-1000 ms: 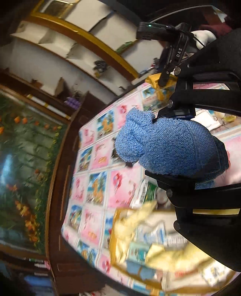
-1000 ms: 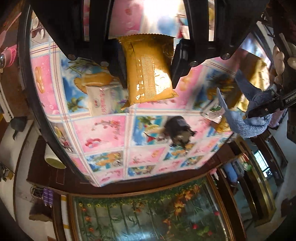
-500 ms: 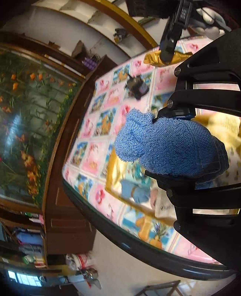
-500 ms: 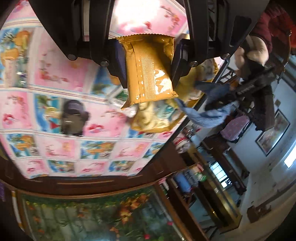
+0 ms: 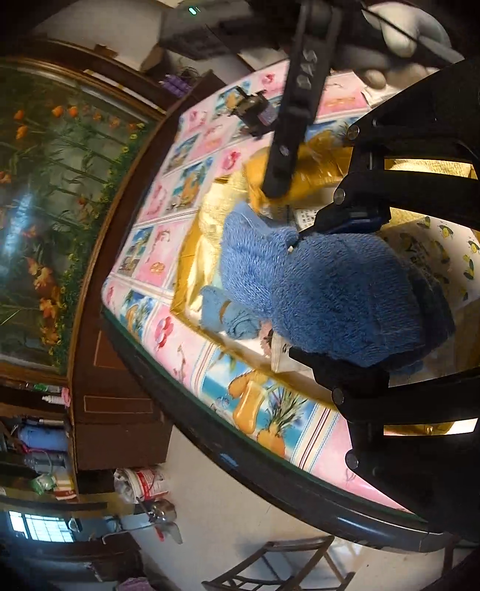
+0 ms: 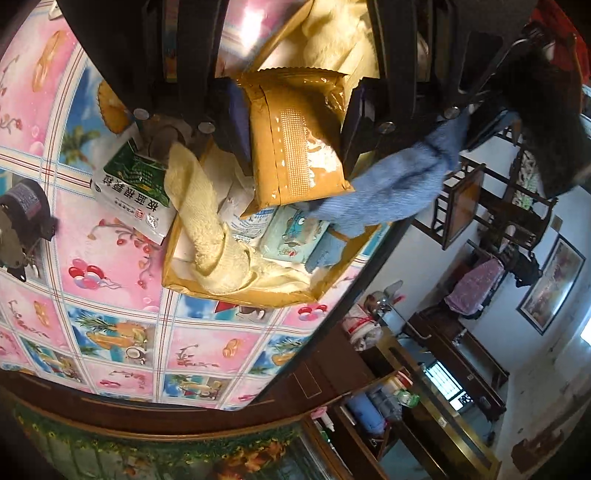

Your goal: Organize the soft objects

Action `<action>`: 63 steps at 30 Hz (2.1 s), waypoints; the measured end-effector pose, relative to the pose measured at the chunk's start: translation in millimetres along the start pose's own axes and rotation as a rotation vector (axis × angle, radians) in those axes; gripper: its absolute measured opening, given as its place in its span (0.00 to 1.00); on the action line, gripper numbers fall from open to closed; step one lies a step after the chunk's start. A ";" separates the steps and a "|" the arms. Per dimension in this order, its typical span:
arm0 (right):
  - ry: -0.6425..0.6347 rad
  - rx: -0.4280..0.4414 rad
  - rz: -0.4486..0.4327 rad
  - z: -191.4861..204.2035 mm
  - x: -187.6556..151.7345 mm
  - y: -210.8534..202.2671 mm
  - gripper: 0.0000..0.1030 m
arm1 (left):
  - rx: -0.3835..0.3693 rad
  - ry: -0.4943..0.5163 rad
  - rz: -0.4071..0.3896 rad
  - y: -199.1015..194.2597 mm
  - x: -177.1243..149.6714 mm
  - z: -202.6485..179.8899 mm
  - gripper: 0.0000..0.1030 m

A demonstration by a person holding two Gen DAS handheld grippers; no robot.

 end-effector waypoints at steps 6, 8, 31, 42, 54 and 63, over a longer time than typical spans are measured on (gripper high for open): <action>-0.013 -0.003 -0.004 1.6 -2.7 -2.8 0.55 | 0.043 0.061 -0.082 -12.1 5.8 -7.8 0.62; -0.003 0.010 -0.029 0.8 -1.3 -15.7 0.55 | 0.030 0.088 -0.114 -18.3 7.6 -15.0 0.62; 0.147 -0.053 -0.233 -95.4 -35.5 -147.7 0.57 | 0.180 0.366 -0.149 -59.8 -15.3 -123.8 0.63; 0.245 -0.092 -0.276 -154.0 -51.3 -178.5 0.60 | 0.138 0.443 -0.100 -46.5 -29.8 -168.4 0.63; 0.342 -0.189 -0.285 -214.7 -68.6 -196.1 0.62 | 0.039 0.252 -0.114 -45.5 -26.5 -150.3 0.63; 0.170 -0.081 -0.162 -143.6 -37.7 -128.4 0.62 | -0.009 0.074 -0.165 -65.2 -15.1 -109.4 0.63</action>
Point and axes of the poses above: each gripper's, at about its wrist camera, not at the fingertips, and y roughly the way its jaws point, z to its left, x to its top, the point moved 2 cm from there along y, roughly the way its jaws point, and after that the axes turned 14 degrees about -z, right-handed, at the moved point
